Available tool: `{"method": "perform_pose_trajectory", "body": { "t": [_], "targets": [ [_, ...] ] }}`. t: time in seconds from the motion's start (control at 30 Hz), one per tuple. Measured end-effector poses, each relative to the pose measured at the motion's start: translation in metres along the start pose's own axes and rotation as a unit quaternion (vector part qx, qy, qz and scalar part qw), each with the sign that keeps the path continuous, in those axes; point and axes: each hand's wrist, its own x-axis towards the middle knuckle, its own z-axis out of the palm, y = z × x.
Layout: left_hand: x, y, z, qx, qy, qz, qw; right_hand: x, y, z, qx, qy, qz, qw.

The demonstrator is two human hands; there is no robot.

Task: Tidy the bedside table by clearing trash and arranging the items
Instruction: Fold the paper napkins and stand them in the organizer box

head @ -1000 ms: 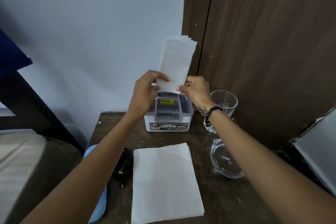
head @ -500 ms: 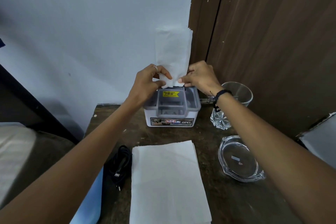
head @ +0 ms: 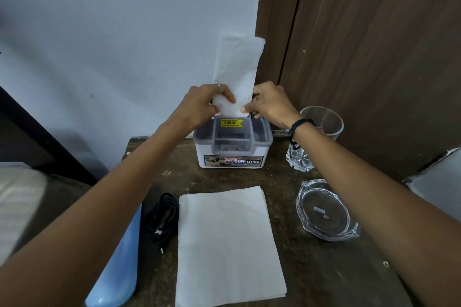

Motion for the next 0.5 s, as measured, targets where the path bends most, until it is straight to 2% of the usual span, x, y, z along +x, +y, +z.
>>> {"method": "perform_pose_trajectory", "body": {
  "t": [0.27, 0.5],
  "targets": [
    [0.007, 0.005, 0.0, 0.046, -0.007, -0.004, 0.999, 0.002, -0.003, 0.002, -0.125, 0.023, -0.009, 0.992],
    [0.009, 0.005, 0.001, 0.073, -0.028, 0.013, 0.997, 0.005, -0.006, -0.004, -0.113, -0.014, 0.015, 0.993]
  ]
}}
